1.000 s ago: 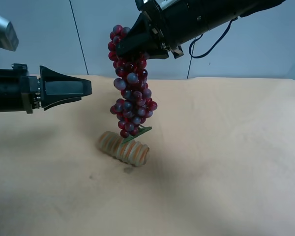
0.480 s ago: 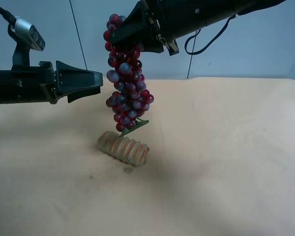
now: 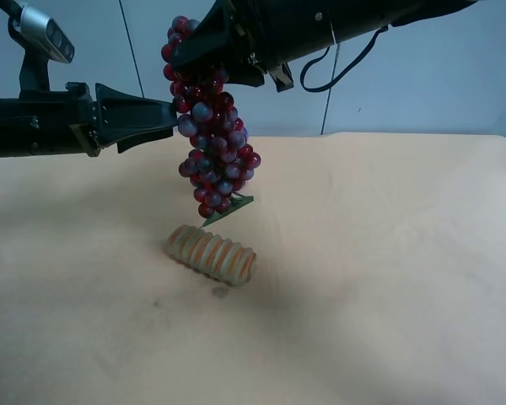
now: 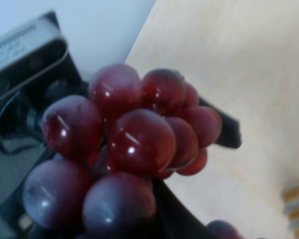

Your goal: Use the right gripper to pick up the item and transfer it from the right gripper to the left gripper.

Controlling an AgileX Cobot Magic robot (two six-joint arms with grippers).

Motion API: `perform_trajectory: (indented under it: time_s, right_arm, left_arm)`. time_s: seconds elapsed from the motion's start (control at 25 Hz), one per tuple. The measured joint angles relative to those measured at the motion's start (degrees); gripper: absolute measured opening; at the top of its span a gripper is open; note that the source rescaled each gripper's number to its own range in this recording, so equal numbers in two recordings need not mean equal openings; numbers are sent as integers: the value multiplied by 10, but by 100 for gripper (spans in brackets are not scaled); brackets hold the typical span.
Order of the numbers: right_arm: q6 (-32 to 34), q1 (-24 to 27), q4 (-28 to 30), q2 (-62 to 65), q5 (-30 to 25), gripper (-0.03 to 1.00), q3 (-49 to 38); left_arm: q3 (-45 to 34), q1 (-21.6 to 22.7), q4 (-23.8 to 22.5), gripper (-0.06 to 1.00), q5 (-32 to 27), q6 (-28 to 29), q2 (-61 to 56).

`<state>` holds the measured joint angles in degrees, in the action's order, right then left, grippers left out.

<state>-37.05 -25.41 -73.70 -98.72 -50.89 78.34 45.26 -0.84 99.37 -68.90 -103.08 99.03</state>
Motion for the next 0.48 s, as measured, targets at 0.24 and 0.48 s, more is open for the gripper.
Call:
perform_trajectory:
  time_s: [0.24,0.48]
  right_arm:
    - [-24,0,5,0,21,0,0]
    - [-24,0,14,0,22,0,0]
  left_arm:
    - [1,-33,0,81,0,4,0]
    - [1,-40,-1,81,0,8,0]
